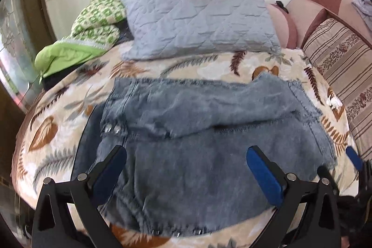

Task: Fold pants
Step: 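Move both grippers over the folded blue jeans, positioning above the waistband, then lower both grippers onto the jeans waistband edge and close on it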

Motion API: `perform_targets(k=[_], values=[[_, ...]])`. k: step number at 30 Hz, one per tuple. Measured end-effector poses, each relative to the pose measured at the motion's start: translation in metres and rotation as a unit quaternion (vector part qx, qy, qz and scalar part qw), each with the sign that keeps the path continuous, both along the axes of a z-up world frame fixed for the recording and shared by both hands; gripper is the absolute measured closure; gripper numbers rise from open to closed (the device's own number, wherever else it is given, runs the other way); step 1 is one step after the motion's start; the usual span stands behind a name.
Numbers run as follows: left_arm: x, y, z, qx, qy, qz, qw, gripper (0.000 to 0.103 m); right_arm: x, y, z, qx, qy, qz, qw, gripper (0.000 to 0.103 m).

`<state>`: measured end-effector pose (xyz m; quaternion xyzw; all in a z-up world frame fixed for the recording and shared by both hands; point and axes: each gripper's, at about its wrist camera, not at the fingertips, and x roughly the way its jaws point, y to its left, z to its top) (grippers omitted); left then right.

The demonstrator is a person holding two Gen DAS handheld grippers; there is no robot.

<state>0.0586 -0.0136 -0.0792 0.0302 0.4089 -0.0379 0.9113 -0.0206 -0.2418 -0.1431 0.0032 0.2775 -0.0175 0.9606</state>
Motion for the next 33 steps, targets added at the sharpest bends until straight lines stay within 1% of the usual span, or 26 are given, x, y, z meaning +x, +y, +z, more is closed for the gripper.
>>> perform_targets(k=[3,6,9,14,18,20,22,26,29,33], values=[[0.017,-0.003,0.002,-0.006,-0.012,-0.007,0.9999,0.0,0.007,-0.008,-0.002,0.022,0.01,-0.006,1.0,0.0],[0.031,-0.001,-0.001,-0.012,-0.016,-0.009,0.9998,0.0,0.023,-0.017,-0.005,0.035,0.026,-0.02,0.999,0.0],[0.048,0.002,-0.004,-0.016,-0.021,-0.008,0.9996,0.0,0.042,-0.026,-0.006,0.038,0.032,-0.035,0.998,0.0],[0.074,0.007,-0.005,0.006,-0.045,0.008,0.9989,0.0,0.085,-0.04,-0.004,0.033,0.033,-0.059,0.997,0.0],[0.097,0.011,-0.007,0.019,-0.053,0.016,0.9983,0.0,0.116,-0.051,-0.003,0.037,0.036,-0.067,0.996,0.0],[0.112,0.014,-0.01,0.037,-0.046,0.017,0.9981,0.0,0.132,-0.06,-0.003,0.047,0.043,-0.065,0.996,0.0],[0.126,0.023,-0.015,0.042,-0.035,0.022,0.9983,0.0,0.147,-0.073,-0.007,0.073,0.056,-0.06,0.994,0.0],[0.148,0.055,-0.026,0.02,-0.01,0.041,0.9989,0.0,0.177,-0.107,-0.017,0.141,0.078,-0.075,0.984,0.0],[0.164,0.081,-0.037,0.022,0.002,0.066,0.9976,0.0,0.2,-0.126,-0.024,0.159,0.089,-0.086,0.979,0.0],[0.189,0.114,-0.053,0.016,0.021,0.095,0.9951,0.0,0.231,-0.134,-0.032,0.181,0.106,-0.076,0.975,0.001]])
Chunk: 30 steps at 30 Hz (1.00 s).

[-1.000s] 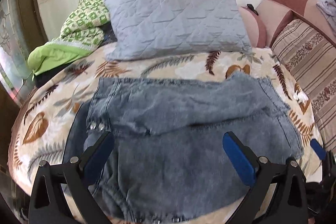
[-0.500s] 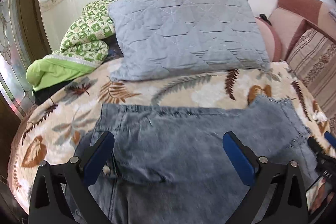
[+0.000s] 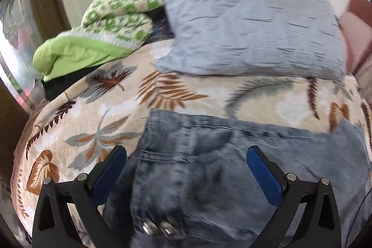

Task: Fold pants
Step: 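Lower both grippers onto the jeans waistband edge and close on it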

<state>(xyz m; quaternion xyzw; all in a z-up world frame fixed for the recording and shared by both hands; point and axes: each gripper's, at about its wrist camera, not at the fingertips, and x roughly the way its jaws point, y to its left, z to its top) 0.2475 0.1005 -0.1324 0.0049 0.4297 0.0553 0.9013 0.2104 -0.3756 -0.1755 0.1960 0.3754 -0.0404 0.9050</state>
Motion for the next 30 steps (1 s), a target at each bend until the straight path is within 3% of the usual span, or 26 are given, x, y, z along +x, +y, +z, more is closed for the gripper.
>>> perform_targets(k=[3,7,9,13,17,21,27,28,30], values=[[0.014,0.022,-0.011,-0.011,0.018,0.02,0.9996,0.0,0.026,0.008,-0.003,0.002,0.01,0.027,1.0,0.001],[0.035,0.052,-0.021,-0.023,0.025,0.04,0.9986,0.0,0.056,0.015,0.003,-0.095,0.019,0.032,0.995,0.001],[0.045,0.065,-0.023,-0.035,0.025,0.053,0.9977,0.0,0.064,0.003,0.002,-0.112,0.02,0.015,0.993,0.001],[0.068,0.083,-0.031,-0.073,0.038,0.081,0.9933,0.0,0.073,-0.034,-0.013,-0.069,0.04,-0.034,0.996,0.001],[0.081,0.081,-0.036,-0.069,0.049,0.06,0.9946,0.0,0.081,-0.048,-0.028,-0.069,0.069,-0.049,0.994,0.001],[0.092,0.086,-0.048,-0.088,0.068,0.065,0.9918,0.0,0.087,-0.056,-0.047,-0.015,0.09,-0.054,0.994,0.001],[0.102,0.084,-0.069,-0.132,0.091,0.048,0.9859,0.0,0.09,-0.049,-0.051,-0.029,0.096,-0.048,0.994,0.001],[0.102,0.082,-0.072,-0.137,0.093,0.042,0.9853,0.002,0.089,-0.05,-0.051,-0.025,0.094,-0.049,0.994,0.001],[0.104,0.074,-0.08,-0.141,0.105,0.026,0.984,0.023,0.089,-0.051,-0.052,-0.024,0.092,-0.047,0.994,0.001]])
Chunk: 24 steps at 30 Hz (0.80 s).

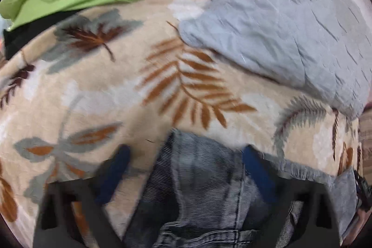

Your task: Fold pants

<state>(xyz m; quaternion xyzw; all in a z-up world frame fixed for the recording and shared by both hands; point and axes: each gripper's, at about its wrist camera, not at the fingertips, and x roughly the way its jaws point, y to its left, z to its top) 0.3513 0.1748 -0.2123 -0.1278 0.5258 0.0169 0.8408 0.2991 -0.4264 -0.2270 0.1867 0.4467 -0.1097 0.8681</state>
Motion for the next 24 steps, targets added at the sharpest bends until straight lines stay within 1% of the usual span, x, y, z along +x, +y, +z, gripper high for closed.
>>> perform_targets(k=[1,2,3,5,6,7,8,9,10,11,13,14,15,18,20,23,24], values=[[0.0,-0.007,-0.001,0.022,-0.002,-0.01,0.9997,0.024,0.0,0.0,0.0,-0.001,0.0,0.001,1.0,0.001],[-0.001,-0.012,0.001,0.031,-0.009,-0.021,0.9992,0.034,0.001,0.0,0.0,-0.001,0.0,0.003,1.0,0.001],[-0.002,-0.017,0.003,0.025,-0.014,-0.038,0.9989,0.049,0.002,0.0,0.0,0.0,-0.001,0.003,1.0,0.002],[-0.003,-0.022,0.004,0.01,-0.014,-0.047,0.9987,0.065,0.002,0.0,0.0,-0.001,-0.003,0.003,1.0,0.005],[-0.003,-0.025,0.004,0.01,-0.015,-0.05,0.9986,0.072,0.002,0.001,0.0,-0.005,-0.004,0.003,1.0,0.01],[-0.004,-0.029,0.003,0.012,-0.017,-0.058,0.9981,0.075,0.002,0.001,0.0,-0.011,-0.003,0.003,1.0,0.013],[-0.005,-0.031,0.003,0.015,-0.019,-0.062,0.9978,0.079,0.003,0.003,-0.001,-0.019,0.0,0.003,1.0,0.018],[-0.006,-0.033,0.003,0.016,-0.021,-0.062,0.9977,0.082,0.003,0.004,-0.001,-0.03,0.004,0.003,1.0,0.025],[-0.007,-0.034,0.004,0.014,-0.022,-0.061,0.9978,0.084,0.003,0.005,-0.001,-0.043,0.006,0.003,0.999,0.029],[-0.008,-0.035,0.005,0.011,-0.023,-0.06,0.9979,0.088,0.003,0.005,-0.001,-0.049,0.006,0.004,0.999,0.037],[-0.011,-0.036,0.01,0.012,-0.029,-0.055,0.998,0.089,0.002,0.006,0.001,-0.051,0.002,0.01,0.999,0.048],[-0.012,-0.036,0.012,0.012,-0.033,-0.053,0.998,0.089,0.002,0.006,0.003,-0.047,-0.002,0.014,0.999,0.06],[-0.014,-0.036,0.017,0.012,-0.038,-0.05,0.998,0.089,0.002,0.006,0.006,-0.041,-0.006,0.017,0.999,0.07],[-0.022,-0.035,0.038,0.001,-0.065,-0.043,0.9969,0.089,-0.003,0.009,0.019,-0.05,-0.033,0.014,0.998,0.077],[-0.029,-0.033,0.057,-0.008,-0.088,-0.037,0.9954,0.09,-0.008,0.01,0.03,-0.051,-0.053,0.01,0.997,0.079],[-0.044,-0.028,0.087,-0.025,-0.119,-0.026,0.9922,0.09,-0.021,0.008,0.05,-0.035,-0.093,0.004,0.995,0.081],[-0.044,-0.027,0.093,-0.03,-0.126,-0.024,0.9913,0.09,-0.025,0.009,0.057,-0.032,-0.106,0.003,0.994,0.081]])
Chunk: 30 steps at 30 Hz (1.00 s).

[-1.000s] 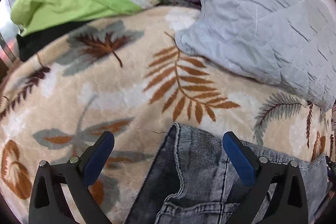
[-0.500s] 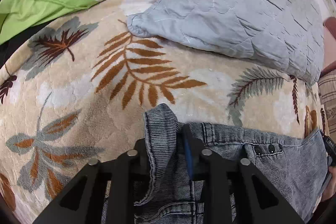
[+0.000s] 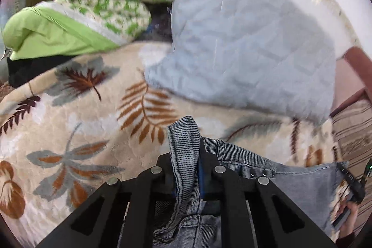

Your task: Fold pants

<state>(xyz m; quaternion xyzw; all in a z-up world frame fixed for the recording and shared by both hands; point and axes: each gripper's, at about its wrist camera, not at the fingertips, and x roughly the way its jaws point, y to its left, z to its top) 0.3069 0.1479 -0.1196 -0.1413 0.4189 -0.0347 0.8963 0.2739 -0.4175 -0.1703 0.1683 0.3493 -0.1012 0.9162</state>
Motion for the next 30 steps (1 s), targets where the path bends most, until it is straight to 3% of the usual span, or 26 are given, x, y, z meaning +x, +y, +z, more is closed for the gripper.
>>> perform_targets(k=[6,11,17,21,23,26,28,30], values=[[-0.063,0.024,0.048,-0.068,-0.063,0.013,0.9956,0.09,-0.066,-0.001,0.035,0.04,-0.073,-0.013,0.996,0.081],[-0.149,0.047,0.053,-0.091,-0.1,0.001,0.9909,0.09,-0.131,-0.007,0.029,0.076,-0.074,0.001,0.994,0.081],[-0.244,0.066,0.024,-0.067,-0.04,-0.012,0.9969,0.09,-0.208,0.0,0.018,0.067,-0.044,0.023,0.996,0.081],[-0.284,0.064,0.005,-0.041,0.003,-0.027,0.9988,0.09,-0.249,-0.002,0.004,0.069,-0.01,0.025,0.997,0.081],[-0.295,0.058,-0.007,-0.016,0.029,-0.039,0.9987,0.089,-0.262,-0.012,-0.008,0.107,0.022,0.024,0.994,0.081],[-0.305,0.054,-0.024,0.046,0.076,-0.038,0.9953,0.081,-0.273,-0.03,-0.027,0.152,0.09,0.008,0.984,0.071],[-0.313,0.06,-0.024,0.074,0.086,-0.025,0.9933,0.081,-0.282,-0.04,-0.033,0.151,0.128,-0.003,0.98,0.048],[-0.319,0.069,-0.017,0.076,0.088,-0.016,0.9931,0.079,-0.3,-0.051,-0.025,0.143,0.111,-0.019,0.983,0.045]])
